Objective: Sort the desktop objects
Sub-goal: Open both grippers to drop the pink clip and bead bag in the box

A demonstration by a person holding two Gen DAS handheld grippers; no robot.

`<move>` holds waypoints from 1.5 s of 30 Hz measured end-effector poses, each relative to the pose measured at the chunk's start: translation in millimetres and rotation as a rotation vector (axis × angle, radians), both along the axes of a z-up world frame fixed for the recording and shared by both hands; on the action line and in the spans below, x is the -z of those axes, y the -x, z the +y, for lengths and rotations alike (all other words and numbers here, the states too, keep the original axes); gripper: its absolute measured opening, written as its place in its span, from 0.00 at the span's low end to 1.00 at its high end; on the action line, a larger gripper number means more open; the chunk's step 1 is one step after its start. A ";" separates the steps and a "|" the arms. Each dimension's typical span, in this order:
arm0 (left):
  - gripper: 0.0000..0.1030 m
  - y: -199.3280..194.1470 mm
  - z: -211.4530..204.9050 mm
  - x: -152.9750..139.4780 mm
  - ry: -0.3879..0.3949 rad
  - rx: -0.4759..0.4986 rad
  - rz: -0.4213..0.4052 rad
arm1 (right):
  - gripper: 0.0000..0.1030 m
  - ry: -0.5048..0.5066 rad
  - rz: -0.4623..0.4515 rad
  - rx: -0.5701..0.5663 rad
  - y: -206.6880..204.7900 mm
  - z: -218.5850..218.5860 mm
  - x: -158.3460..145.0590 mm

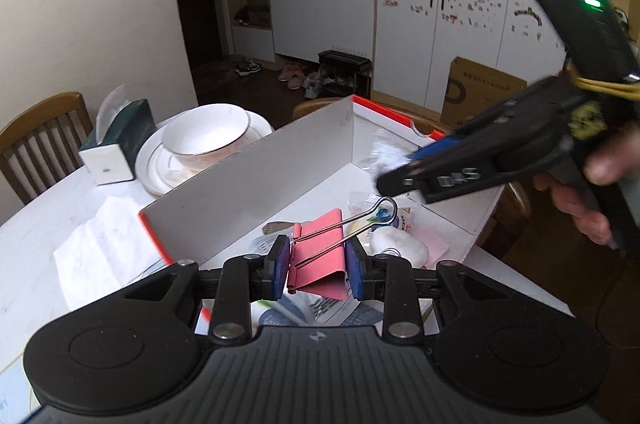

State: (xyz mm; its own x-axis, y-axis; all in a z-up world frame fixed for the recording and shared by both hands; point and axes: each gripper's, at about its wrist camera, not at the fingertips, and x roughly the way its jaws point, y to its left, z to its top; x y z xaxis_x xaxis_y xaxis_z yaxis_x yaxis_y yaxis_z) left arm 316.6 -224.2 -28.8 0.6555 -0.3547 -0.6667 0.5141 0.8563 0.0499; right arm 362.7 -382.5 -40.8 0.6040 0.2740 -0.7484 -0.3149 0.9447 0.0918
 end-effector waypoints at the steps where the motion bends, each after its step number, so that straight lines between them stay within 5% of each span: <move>1: 0.28 -1.1 -3.3 1.4 -0.005 0.006 0.001 | 0.31 0.007 0.006 -0.001 -5.3 0.0 2.5; 40: 0.28 -49.2 -17.1 49.9 -0.049 -0.055 0.186 | 0.35 0.066 0.203 -0.068 -83.1 9.8 55.1; 45: 0.29 -48.0 -15.5 51.8 -0.043 -0.056 0.211 | 0.46 0.039 0.200 -0.078 -79.4 4.2 51.6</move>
